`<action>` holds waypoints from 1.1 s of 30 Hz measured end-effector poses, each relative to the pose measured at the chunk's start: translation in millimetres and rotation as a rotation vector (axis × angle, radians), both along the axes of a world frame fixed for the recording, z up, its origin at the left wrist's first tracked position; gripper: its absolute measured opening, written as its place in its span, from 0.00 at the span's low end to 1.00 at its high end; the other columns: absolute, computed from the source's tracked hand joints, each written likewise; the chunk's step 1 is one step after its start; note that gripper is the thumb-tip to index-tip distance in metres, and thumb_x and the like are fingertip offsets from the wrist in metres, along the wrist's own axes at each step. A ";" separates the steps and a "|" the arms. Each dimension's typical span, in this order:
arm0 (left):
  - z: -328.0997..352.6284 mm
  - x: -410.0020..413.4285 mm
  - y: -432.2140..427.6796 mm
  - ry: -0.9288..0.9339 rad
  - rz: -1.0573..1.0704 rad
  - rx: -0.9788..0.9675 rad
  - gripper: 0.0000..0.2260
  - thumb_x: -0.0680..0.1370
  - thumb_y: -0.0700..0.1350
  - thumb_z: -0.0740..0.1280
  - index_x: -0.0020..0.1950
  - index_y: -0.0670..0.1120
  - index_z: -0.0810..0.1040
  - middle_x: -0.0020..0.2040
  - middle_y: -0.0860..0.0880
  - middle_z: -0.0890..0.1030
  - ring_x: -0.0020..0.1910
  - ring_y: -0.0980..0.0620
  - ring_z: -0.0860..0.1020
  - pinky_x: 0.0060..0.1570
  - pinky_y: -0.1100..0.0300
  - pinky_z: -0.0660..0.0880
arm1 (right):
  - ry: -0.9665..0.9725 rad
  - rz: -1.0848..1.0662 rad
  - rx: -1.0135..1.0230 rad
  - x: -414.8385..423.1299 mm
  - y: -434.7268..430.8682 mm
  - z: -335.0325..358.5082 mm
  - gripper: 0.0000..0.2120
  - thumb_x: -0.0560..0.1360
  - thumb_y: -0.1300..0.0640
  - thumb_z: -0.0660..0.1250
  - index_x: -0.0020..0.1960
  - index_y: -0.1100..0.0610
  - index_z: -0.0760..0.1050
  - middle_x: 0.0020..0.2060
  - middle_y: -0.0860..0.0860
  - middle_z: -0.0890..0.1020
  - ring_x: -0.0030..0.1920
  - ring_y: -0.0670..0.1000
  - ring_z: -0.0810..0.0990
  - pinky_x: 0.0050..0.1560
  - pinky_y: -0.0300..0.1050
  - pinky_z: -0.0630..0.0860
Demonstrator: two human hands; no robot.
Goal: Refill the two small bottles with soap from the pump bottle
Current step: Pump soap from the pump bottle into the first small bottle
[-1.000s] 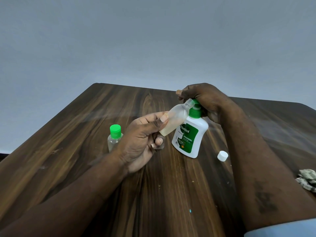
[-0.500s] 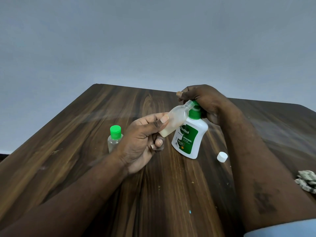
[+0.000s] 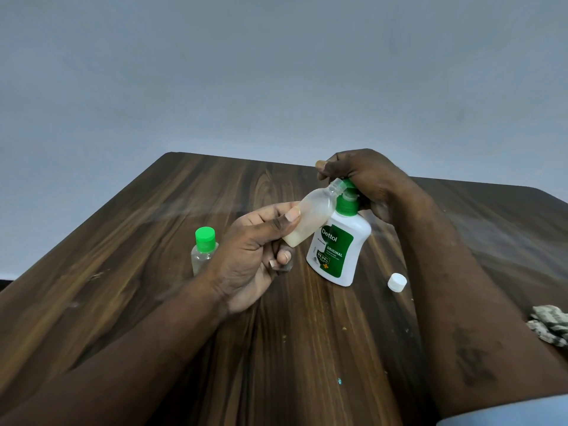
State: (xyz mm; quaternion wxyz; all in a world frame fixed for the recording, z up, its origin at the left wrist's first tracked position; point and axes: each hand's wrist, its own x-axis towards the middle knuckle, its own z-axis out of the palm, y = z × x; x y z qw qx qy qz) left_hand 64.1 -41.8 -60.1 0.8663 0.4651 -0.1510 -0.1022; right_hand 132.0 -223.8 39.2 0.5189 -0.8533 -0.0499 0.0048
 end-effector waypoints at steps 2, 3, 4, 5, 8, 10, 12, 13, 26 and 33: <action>-0.3 0.0 -0.3 0.006 0.004 0.000 0.17 0.78 0.44 0.67 0.65 0.37 0.79 0.43 0.45 0.82 0.24 0.59 0.69 0.25 0.65 0.63 | 0.012 -0.003 -0.005 1.5 0.3 -1.8 0.09 0.80 0.52 0.71 0.43 0.56 0.82 0.31 0.48 0.80 0.28 0.46 0.75 0.35 0.41 0.71; -0.5 0.1 -0.3 0.009 0.005 -0.002 0.17 0.78 0.44 0.67 0.64 0.37 0.79 0.44 0.44 0.82 0.24 0.59 0.69 0.25 0.65 0.62 | 0.024 -0.003 -0.001 2.2 0.3 -2.5 0.09 0.80 0.52 0.72 0.43 0.56 0.82 0.32 0.49 0.80 0.29 0.46 0.76 0.34 0.40 0.72; -1.1 0.3 -0.3 0.011 0.005 -0.002 0.17 0.78 0.44 0.67 0.63 0.37 0.80 0.46 0.43 0.82 0.24 0.59 0.69 0.25 0.65 0.61 | 0.039 -0.004 0.010 3.2 0.3 -3.5 0.09 0.80 0.53 0.72 0.42 0.56 0.82 0.33 0.49 0.81 0.30 0.46 0.76 0.34 0.40 0.73; -1.4 0.2 -0.4 0.013 0.005 0.000 0.16 0.78 0.44 0.68 0.62 0.38 0.80 0.47 0.43 0.82 0.24 0.58 0.69 0.26 0.64 0.58 | 0.051 -0.007 0.019 4.0 0.2 -4.4 0.09 0.80 0.54 0.71 0.42 0.56 0.82 0.34 0.49 0.82 0.30 0.47 0.77 0.34 0.39 0.73; -2.7 0.5 -0.4 0.009 0.006 0.014 0.16 0.78 0.44 0.67 0.62 0.38 0.80 0.46 0.43 0.83 0.24 0.59 0.69 0.30 0.60 0.54 | 0.050 -0.013 0.003 6.0 -0.7 -5.4 0.08 0.80 0.56 0.70 0.43 0.55 0.82 0.32 0.46 0.83 0.29 0.46 0.77 0.34 0.40 0.72; -3.0 0.8 0.1 -0.001 0.008 0.023 0.17 0.78 0.44 0.67 0.63 0.38 0.80 0.45 0.44 0.83 0.24 0.59 0.69 0.30 0.59 0.55 | 0.041 -0.009 -0.003 6.1 -1.3 -4.3 0.08 0.80 0.55 0.71 0.43 0.55 0.82 0.30 0.45 0.82 0.28 0.45 0.76 0.33 0.39 0.72; -3.3 1.2 0.6 -0.007 0.007 0.021 0.15 0.77 0.45 0.69 0.61 0.40 0.82 0.46 0.44 0.82 0.24 0.58 0.69 0.30 0.60 0.56 | 0.021 -0.005 -0.012 5.5 -2.0 -2.5 0.09 0.80 0.52 0.72 0.44 0.55 0.82 0.29 0.45 0.81 0.26 0.44 0.76 0.33 0.39 0.72; -3.2 1.0 1.0 -0.011 0.005 0.022 0.14 0.77 0.45 0.70 0.60 0.41 0.83 0.47 0.43 0.82 0.24 0.58 0.70 0.29 0.60 0.57 | 0.009 -0.002 -0.015 5.5 -2.3 -1.8 0.09 0.80 0.52 0.72 0.44 0.56 0.82 0.28 0.45 0.80 0.26 0.44 0.76 0.34 0.40 0.72; -3.4 1.0 1.7 -0.013 0.008 0.037 0.21 0.73 0.48 0.72 0.63 0.39 0.81 0.49 0.42 0.82 0.24 0.59 0.70 0.29 0.61 0.57 | 0.031 0.001 0.015 4.9 -1.2 -4.6 0.09 0.79 0.53 0.72 0.43 0.57 0.83 0.31 0.48 0.82 0.31 0.47 0.77 0.36 0.41 0.73; -1.7 0.6 1.0 -0.006 0.002 0.030 0.16 0.74 0.46 0.72 0.60 0.41 0.83 0.46 0.43 0.81 0.24 0.58 0.70 0.25 0.65 0.61 | -0.014 -0.016 -0.009 5.2 -0.7 -1.2 0.10 0.79 0.51 0.73 0.45 0.57 0.82 0.25 0.45 0.79 0.24 0.45 0.74 0.32 0.40 0.69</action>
